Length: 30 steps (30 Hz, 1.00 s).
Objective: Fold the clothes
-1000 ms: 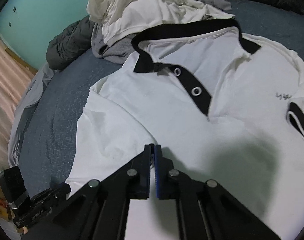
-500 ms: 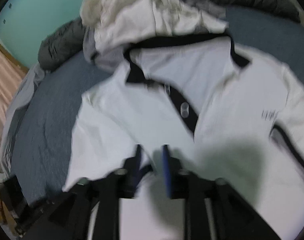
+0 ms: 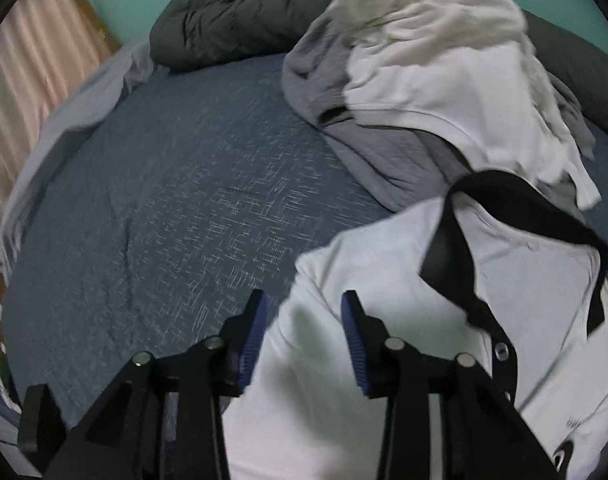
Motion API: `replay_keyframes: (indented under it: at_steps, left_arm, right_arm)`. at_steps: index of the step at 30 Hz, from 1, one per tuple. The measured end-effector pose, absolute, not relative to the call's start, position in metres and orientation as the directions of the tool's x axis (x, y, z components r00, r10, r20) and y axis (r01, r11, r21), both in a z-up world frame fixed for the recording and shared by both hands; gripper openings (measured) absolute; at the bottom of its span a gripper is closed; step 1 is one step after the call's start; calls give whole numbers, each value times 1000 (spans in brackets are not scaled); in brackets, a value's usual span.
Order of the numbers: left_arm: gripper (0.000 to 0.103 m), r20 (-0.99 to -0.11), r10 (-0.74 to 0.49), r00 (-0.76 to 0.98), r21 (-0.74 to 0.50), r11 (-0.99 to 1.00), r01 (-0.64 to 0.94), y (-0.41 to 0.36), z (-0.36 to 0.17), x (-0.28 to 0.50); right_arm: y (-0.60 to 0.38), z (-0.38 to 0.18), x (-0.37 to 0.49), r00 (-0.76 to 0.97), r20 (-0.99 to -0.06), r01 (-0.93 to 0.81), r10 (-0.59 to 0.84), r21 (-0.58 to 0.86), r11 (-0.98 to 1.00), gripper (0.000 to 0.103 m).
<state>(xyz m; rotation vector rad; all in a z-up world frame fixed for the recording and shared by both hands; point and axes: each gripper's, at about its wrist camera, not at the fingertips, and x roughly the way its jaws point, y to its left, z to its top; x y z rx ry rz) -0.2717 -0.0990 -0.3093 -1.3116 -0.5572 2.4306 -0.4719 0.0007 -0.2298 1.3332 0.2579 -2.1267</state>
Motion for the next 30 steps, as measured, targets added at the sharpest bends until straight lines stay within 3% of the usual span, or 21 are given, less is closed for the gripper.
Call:
replay_keyframes:
  at_steps: [7,8,9,10,22,24,26,28,30]
  left_arm:
    - [6,-722,453,-524,-481,-872,-91,-101,-311,-269]
    - [6,-722,453,-523,-482,-872,-91,-101,-311,-269]
    - [6,-722,454,-522,-482,-872,-91,-102,-312,-269]
    - [6,-723,454,-521,-481,-872,-91,-102,-313,-268]
    - [6,-722,461,-516,-487,-868,-94,-110,-313,-264]
    - [6,-722,461,-516,-487,-868,-94,-111,-313,-261]
    - [6,-721,462,-516,-488,-868,-94,-113,-314,-258]
    - [6,-722,461,-516,-488,-868,-92,-113,-314,-257]
    - [6,-723,459,-516,-487,-869,-90,-108,-314,-261]
  right_arm:
    - [-11,-244,-489,-328,-881,560,-340,109,-821,36]
    - [-10,-245,-491,-331,-881,552,-338,109,-826,30]
    - [-9,-247,-493,-334,-881,545,-336,110,-831,10]
    - [-9,-249,-495,-337,-881,537,-333,111,-836,6]
    - [6,-270,-518,-332,-886,442,-324,157,-883,4]
    - [12,-270,-519,-333,-886,418,-321,166,-893,6]
    - [16,-262,-517,-354,-872,419,-338,176,-891,17]
    - [18,-253,-514,-369,-854,439,-366,187,-879,47]
    - [14,-243,-510,-375,-846,478,-379,174,-861,49]
